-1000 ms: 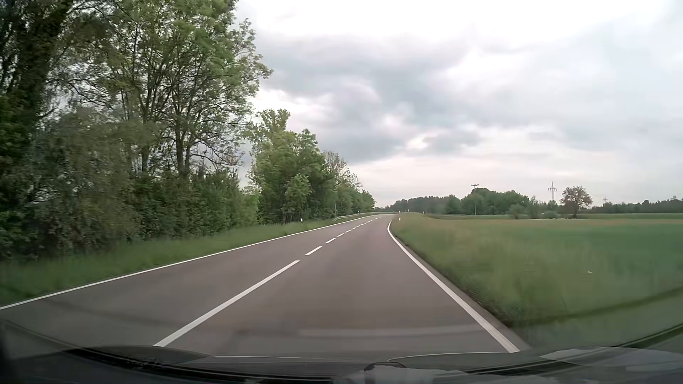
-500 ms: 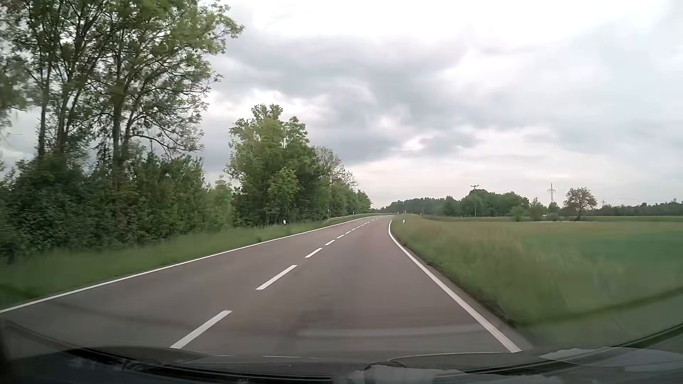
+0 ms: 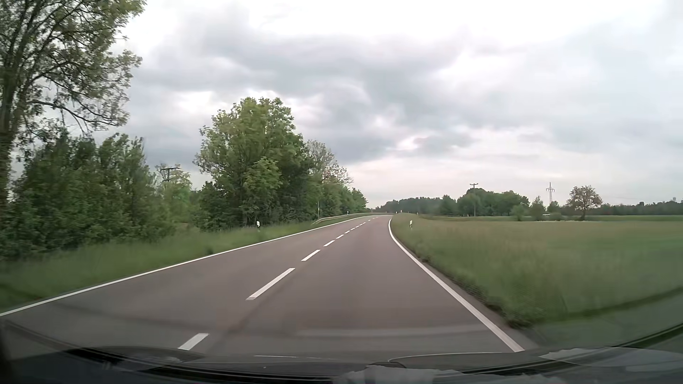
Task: Follow the waypoints while adhering to traffic rules and regulations
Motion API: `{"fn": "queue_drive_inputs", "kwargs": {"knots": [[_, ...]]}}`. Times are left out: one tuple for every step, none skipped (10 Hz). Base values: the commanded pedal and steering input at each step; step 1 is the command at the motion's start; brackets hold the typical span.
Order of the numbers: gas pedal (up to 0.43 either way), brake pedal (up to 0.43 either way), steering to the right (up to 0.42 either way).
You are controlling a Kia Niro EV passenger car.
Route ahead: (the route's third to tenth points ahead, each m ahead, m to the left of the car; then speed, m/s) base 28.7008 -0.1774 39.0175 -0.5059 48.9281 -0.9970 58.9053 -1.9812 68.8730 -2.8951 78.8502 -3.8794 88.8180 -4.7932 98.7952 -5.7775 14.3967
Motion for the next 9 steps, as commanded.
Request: {"fn": "queue_drive_inputs", "kwargs": {"knots": [[0.177, 0.000, 0.010], [0.169, 0.000, 0.009], [0.169, 0.000, 0.009], [0.169, 0.000, 0.010], [0.169, 0.000, 0.010], [0.169, 0.000, 0.009], [0.169, 0.000, 0.009], [0.169, 0.000, 0.010], [0.169, 0.000, 0.009]]}}
